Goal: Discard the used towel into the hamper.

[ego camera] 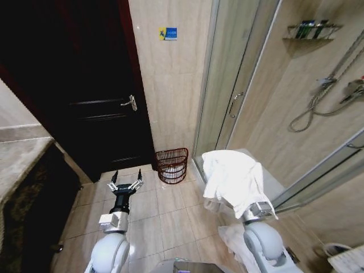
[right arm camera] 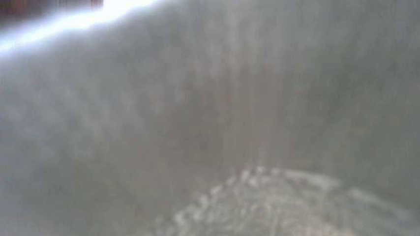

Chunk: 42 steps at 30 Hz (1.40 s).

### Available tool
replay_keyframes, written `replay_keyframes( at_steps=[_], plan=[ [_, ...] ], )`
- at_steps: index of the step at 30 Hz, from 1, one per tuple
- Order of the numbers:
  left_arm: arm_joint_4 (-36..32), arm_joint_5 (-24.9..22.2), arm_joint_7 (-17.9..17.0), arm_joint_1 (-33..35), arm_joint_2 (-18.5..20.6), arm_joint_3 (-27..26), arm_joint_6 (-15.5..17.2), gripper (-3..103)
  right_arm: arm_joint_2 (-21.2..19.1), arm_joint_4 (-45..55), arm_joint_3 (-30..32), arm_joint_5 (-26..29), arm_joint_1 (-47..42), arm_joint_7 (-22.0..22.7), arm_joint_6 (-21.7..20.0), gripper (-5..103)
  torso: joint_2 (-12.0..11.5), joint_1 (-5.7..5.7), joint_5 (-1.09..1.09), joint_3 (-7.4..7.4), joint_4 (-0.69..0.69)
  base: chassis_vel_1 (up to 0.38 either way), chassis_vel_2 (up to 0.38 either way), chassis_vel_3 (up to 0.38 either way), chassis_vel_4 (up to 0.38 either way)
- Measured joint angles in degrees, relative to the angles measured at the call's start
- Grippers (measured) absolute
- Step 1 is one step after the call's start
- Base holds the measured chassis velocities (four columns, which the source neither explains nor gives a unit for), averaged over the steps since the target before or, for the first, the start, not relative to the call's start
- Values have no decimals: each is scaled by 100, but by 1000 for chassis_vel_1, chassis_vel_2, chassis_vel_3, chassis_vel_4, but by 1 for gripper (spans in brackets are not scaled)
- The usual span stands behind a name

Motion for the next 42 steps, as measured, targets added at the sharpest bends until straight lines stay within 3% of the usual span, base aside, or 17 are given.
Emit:
replay_keyframes(
  at_steps=[42],
  plan=[
    [17,152,-117,49,-39,164,-18,100,177,-119,32,-114,-76,22,204,8,-1392,-639,0,-752,0,0,0,0,0]
  ],
)
